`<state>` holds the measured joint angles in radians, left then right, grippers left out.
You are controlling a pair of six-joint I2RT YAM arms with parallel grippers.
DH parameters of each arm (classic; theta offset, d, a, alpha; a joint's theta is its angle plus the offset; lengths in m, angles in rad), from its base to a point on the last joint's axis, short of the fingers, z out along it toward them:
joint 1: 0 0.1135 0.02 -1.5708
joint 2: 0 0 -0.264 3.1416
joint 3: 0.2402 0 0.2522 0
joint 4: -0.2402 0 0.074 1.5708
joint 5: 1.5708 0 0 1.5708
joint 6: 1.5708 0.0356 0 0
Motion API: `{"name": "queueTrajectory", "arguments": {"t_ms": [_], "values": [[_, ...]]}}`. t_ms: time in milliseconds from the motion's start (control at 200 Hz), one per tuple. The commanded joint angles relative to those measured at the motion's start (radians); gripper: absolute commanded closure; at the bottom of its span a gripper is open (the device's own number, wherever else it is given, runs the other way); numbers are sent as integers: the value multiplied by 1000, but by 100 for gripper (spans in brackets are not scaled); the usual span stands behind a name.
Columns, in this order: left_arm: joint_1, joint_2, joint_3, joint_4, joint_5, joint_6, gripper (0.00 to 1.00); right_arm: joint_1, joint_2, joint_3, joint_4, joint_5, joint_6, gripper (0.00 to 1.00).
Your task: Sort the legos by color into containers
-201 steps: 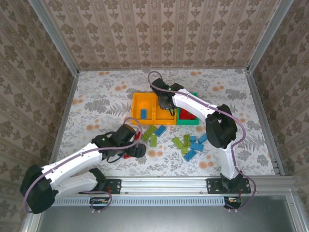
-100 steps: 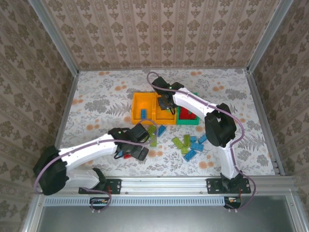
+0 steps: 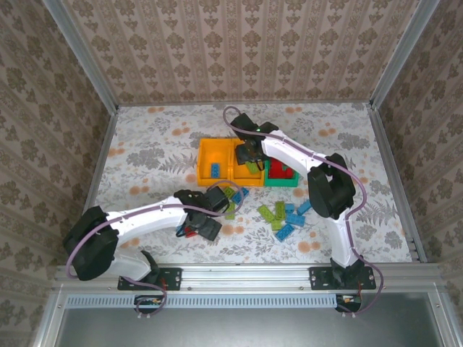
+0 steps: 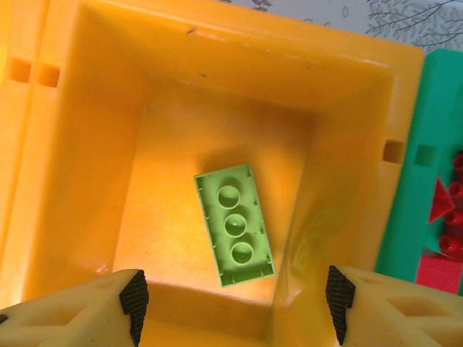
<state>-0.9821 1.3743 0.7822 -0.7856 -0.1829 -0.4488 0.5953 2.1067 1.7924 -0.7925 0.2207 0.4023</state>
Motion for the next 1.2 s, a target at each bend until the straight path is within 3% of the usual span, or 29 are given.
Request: {"name": "queueTrajectory", "arguments": {"t_ms": [0,195,470,730,1035,1195], "values": [[-8,-14,-31,-7,7,-7,18,-1,-68,-19,16,-33,20,29],[-4,32,-21,-27,-38,-56,17,-4,-88,-36,5,-15,23,27],[-1,45,-65,68,19,-59,19,-9,-112,-68,7,-14,43,27],[-2,99,-57,94,40,-60,27,-14,-129,-81,3,-7,49,27],[-6,110,-65,106,61,-89,43,-28,-154,-113,15,-8,56,26],[-7,117,-61,121,68,-90,63,-32,-184,-131,32,-22,62,27]]}}
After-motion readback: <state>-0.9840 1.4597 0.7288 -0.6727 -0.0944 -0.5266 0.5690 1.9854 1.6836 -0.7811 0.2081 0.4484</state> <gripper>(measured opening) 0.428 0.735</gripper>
